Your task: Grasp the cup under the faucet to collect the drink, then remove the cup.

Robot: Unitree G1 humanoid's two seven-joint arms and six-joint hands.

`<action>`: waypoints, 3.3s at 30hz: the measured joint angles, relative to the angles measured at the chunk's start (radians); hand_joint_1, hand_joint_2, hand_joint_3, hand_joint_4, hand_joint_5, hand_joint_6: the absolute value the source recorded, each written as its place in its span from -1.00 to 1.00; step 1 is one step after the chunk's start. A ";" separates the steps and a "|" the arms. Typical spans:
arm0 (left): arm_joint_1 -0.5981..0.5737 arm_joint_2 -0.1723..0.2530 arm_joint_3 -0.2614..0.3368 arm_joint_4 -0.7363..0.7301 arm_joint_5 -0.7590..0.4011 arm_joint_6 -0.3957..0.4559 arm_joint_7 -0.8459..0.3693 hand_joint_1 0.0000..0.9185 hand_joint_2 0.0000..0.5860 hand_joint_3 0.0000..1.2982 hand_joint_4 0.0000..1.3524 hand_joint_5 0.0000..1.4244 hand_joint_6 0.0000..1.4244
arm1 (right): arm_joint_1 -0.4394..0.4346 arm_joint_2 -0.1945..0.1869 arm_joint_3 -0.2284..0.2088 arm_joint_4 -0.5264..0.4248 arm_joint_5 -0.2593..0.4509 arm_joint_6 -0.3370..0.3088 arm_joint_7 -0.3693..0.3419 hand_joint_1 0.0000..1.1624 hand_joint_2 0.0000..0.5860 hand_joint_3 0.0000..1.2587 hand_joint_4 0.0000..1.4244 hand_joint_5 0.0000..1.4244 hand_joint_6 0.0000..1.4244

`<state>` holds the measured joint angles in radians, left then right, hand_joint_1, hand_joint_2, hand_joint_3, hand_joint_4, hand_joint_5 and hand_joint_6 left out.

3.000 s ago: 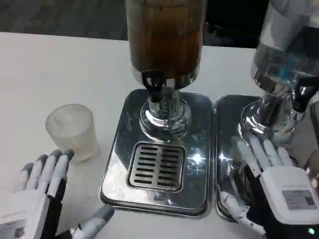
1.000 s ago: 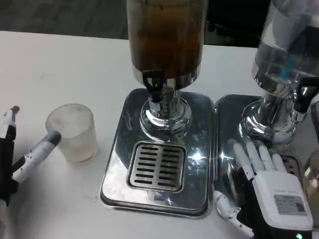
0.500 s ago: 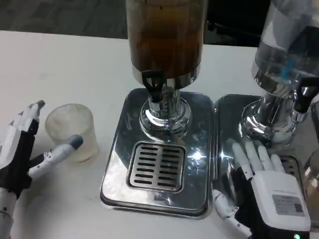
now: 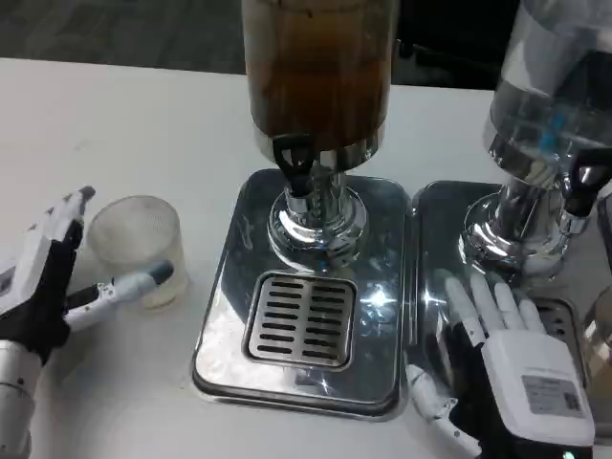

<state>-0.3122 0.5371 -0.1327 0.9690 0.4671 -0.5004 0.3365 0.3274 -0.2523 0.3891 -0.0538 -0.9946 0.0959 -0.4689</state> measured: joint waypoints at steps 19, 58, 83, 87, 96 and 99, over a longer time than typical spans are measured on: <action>-0.037 -0.038 -0.005 0.118 -0.044 -0.102 0.027 -0.29 -0.90 -1.00 -1.00 -0.75 -0.76 | 0.032 0.007 -0.003 -0.042 0.001 0.001 0.000 -1.00 0.47 -0.90 -1.00 -1.00 -1.00; -0.091 -0.067 -0.048 0.181 0.043 -0.142 0.303 0.45 -1.00 0.15 0.37 0.55 0.81 | 0.067 0.047 -0.022 -0.073 0.023 0.011 0.000 -1.00 0.52 -0.88 -1.00 -1.00 -1.00; -0.031 -0.120 -0.118 -0.032 0.102 -0.246 0.248 0.40 -1.00 0.13 0.32 0.50 0.75 | 0.057 0.027 -0.045 -0.112 -0.007 0.018 -0.010 -0.99 0.56 -0.88 -1.00 -1.00 -1.00; -0.041 -0.138 -0.130 0.001 0.103 -0.245 0.222 0.40 -1.00 0.13 0.32 0.50 0.75 | 0.066 0.032 -0.053 -0.115 -0.007 0.029 -0.014 -0.99 0.56 -0.88 -1.00 -1.00 -1.00; -0.125 -0.195 -0.219 0.038 0.189 -0.224 0.248 0.40 -1.00 0.13 0.32 0.50 0.75 | 0.065 0.045 -0.056 -0.116 -0.005 0.031 -0.018 -0.98 0.58 -0.88 -1.00 -1.00 -1.00; -0.137 -0.204 -0.224 0.057 0.192 -0.223 0.252 0.40 -1.00 0.13 0.32 0.50 0.75 | 0.065 0.045 -0.056 -0.116 -0.004 0.031 -0.018 -0.98 0.58 -0.88 -1.00 -1.00 -1.00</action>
<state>-0.4488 0.3330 -0.3570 1.0257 0.6587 -0.7231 0.5888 0.3926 -0.2069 0.3329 -0.1693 -0.9986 0.1270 -0.4871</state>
